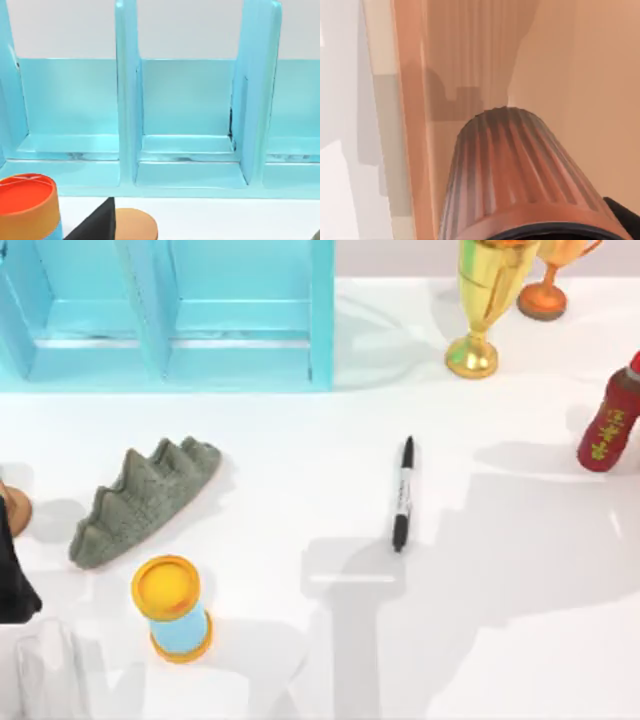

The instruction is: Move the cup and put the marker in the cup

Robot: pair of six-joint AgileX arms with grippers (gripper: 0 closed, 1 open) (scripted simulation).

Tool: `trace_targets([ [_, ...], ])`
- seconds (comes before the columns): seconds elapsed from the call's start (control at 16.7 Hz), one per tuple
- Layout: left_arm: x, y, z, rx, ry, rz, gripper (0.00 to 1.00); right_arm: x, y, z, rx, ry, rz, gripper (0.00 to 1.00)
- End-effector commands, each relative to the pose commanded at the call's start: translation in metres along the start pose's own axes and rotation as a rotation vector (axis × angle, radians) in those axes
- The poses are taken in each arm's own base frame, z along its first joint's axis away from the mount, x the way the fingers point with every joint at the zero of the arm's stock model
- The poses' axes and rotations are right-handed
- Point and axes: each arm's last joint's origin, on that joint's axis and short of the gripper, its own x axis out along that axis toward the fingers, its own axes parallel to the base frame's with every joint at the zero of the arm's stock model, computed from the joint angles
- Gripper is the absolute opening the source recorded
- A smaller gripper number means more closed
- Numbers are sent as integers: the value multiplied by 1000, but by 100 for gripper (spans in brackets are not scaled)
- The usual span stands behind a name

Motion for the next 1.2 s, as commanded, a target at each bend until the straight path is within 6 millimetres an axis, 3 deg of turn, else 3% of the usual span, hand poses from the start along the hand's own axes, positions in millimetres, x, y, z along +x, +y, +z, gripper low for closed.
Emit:
trace_targets([
  [0.18, 0, 0, 0, 0, 0, 0, 100, -44, 46, -10, 5, 6, -1, 0],
  [0.36, 0, 0, 0, 0, 0, 0, 100, -69, 70, -20, 5, -17, -4, 0],
  [0.78, 0, 0, 0, 0, 0, 0, 100, -64, 77, -16, 13, -11, -5, 0],
  [1.2, 0, 0, 0, 0, 0, 0, 100, -35, 145, -2, 5, -10, -28, 0],
])
